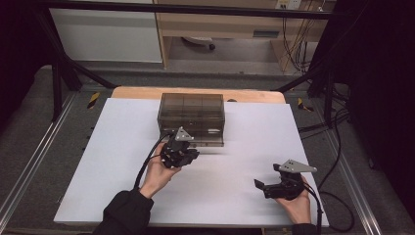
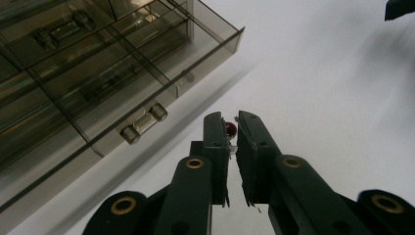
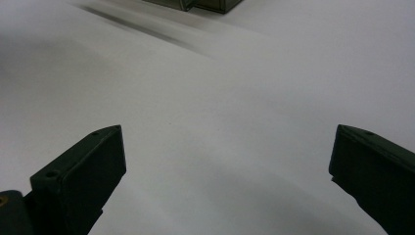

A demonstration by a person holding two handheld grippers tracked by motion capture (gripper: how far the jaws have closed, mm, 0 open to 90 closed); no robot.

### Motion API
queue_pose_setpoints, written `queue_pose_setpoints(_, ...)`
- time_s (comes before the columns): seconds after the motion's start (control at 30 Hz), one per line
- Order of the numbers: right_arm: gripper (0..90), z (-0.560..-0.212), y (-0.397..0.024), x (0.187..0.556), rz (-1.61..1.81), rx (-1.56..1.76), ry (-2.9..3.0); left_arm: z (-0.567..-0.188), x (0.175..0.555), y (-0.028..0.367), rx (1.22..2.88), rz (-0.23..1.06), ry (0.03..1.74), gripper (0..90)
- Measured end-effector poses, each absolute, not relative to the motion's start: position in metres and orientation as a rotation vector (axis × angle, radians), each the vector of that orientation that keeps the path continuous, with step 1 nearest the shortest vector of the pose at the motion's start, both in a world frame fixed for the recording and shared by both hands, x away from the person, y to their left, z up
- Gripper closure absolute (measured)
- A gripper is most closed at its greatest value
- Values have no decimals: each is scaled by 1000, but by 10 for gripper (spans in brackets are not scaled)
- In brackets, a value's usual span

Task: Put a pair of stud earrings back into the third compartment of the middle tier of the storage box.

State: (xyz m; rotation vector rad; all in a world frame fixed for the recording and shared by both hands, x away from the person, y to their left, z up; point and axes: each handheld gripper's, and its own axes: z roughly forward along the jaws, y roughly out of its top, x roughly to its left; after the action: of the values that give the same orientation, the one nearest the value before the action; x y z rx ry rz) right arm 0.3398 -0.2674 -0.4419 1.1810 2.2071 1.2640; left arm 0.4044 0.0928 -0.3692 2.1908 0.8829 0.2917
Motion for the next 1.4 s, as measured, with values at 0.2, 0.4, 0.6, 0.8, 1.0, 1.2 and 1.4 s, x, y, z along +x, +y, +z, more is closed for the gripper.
queue_pose_setpoints(0.2,9,-442,-268,340,1267,1182,2203,-363,413,83,2184,301,881,817)
queue_pose_setpoints(0.4,9,-441,-268,340,1269,1183,2203,-361,425,75,2187,310,894,817)
queue_pose_setpoints(0.6,9,-441,-268,340,1269,1183,2202,-360,435,68,2175,306,909,817)
queue_pose_setpoints(0.8,9,-441,-268,340,1271,1182,2201,-362,446,58,2175,324,923,817)
queue_pose_setpoints(1.0,9,-441,-268,340,1272,1181,2203,-370,459,52,2190,333,944,817)
queue_pose_setpoints(1.2,8,-441,-269,340,1274,1183,2201,-382,471,49,2186,348,981,816)
queue_pose_setpoints(1.4,8,-441,-268,340,1273,1179,2204,-389,477,48,2178,363,994,815)
